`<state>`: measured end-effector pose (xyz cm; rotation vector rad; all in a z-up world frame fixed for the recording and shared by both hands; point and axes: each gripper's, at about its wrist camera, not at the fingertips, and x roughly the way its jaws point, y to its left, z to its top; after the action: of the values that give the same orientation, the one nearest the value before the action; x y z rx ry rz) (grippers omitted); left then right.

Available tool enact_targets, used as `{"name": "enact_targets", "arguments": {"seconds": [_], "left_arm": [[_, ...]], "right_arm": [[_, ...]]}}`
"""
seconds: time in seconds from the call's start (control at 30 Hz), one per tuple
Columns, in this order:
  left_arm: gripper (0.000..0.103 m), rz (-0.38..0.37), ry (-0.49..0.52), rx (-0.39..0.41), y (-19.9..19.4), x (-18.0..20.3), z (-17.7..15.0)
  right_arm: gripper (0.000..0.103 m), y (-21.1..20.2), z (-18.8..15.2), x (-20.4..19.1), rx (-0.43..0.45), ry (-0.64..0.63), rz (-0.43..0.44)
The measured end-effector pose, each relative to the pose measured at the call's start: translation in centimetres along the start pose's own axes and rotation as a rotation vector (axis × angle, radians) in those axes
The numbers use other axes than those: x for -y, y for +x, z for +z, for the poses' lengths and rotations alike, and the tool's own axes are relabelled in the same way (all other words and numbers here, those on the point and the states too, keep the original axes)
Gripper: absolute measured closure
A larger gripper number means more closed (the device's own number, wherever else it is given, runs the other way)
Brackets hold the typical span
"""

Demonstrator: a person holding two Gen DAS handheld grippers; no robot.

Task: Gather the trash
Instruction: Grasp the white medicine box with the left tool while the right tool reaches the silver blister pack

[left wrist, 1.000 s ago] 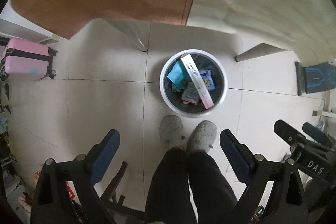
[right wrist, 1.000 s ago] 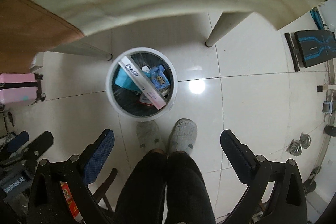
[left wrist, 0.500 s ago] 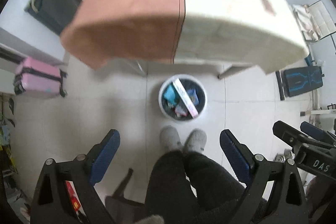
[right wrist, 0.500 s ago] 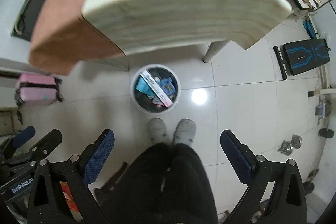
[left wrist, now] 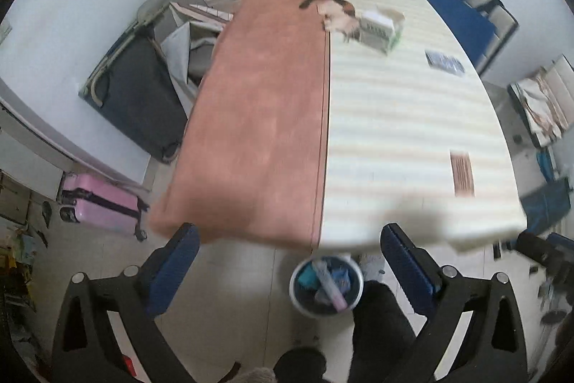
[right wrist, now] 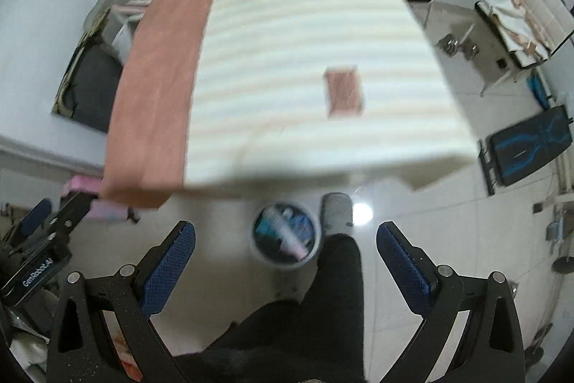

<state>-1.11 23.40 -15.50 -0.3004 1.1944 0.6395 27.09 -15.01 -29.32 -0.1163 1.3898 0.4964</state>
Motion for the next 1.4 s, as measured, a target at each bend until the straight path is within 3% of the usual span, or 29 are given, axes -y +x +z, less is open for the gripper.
{"name": "enact_targets", "arguments": {"seconds": [0.13, 0.3, 0.47, 0.63, 0.7, 0.77, 0.87, 0.9, 1.0, 1.13, 1.2, 1.27, 1.4], "left_arm": [[0.0, 0.022, -0.028, -0.007, 2.7, 3.3, 7.0], [0.0, -0.002, -0.104, -0.082, 7.3, 7.1, 15.7], [0.0, -0.047, -0.202, -0.15, 12.6, 9.5, 23.3], [0.001, -0.109, -0.317, -0.239, 19.0, 10.6, 28.4], [0.001, -0.144, -0.362, -0.281, 22.0, 11.0, 29.9], [0.008, -0.162, -0.385, -0.312, 24.3, 11.5, 31.0], [0.05, -0.182, -0.399, -0.345, 27.3, 12.2, 31.9], [0.074, -0.183, -0.398, -0.355, 27.7, 12.3, 32.0], [0.1, -0.157, -0.362, -0.347, 27.8, 12.5, 31.9], [0.1, -0.11, -0.305, -0.304, 25.8, 12.2, 30.7], [0.1, -0.095, -0.292, -0.284, 24.6, 11.9, 30.0], [0.101, -0.076, -0.275, -0.26, 23.1, 11.4, 29.0], [0.101, -0.053, -0.257, -0.223, 20.0, 10.5, 26.9]], "right_arm": [[0.001, 2.4, 9.8, 4.4, 0.008, 0.127, 0.028], [0.001, 8.7, 21.8, 8.6, -0.01, 0.234, 0.022], [0.001, 15.2, 31.7, 10.0, -0.055, 0.239, 0.02], [0.0, 22.2, 38.8, 9.3, -0.092, 0.17, -0.048], [0.0, 24.1, 40.2, 8.8, -0.107, 0.154, -0.05], [0.0, 25.8, 41.0, 8.2, -0.127, 0.134, -0.05], [0.0, 27.2, 41.6, 6.1, -0.113, 0.05, -0.122], [0.0, 27.6, 41.7, 5.5, -0.116, 0.028, -0.153], [0.0, 28.4, 41.5, 4.3, -0.113, -0.016, -0.237], [0.006, 27.8, 40.8, 4.1, -0.07, -0.051, -0.23], [0.019, 26.9, 40.5, 3.9, -0.037, -0.075, -0.222], [0.04, 26.0, 40.2, 3.6, -0.017, -0.087, -0.196], [0.041, 24.3, 39.8, 5.2, -0.024, -0.04, -0.075]]}}
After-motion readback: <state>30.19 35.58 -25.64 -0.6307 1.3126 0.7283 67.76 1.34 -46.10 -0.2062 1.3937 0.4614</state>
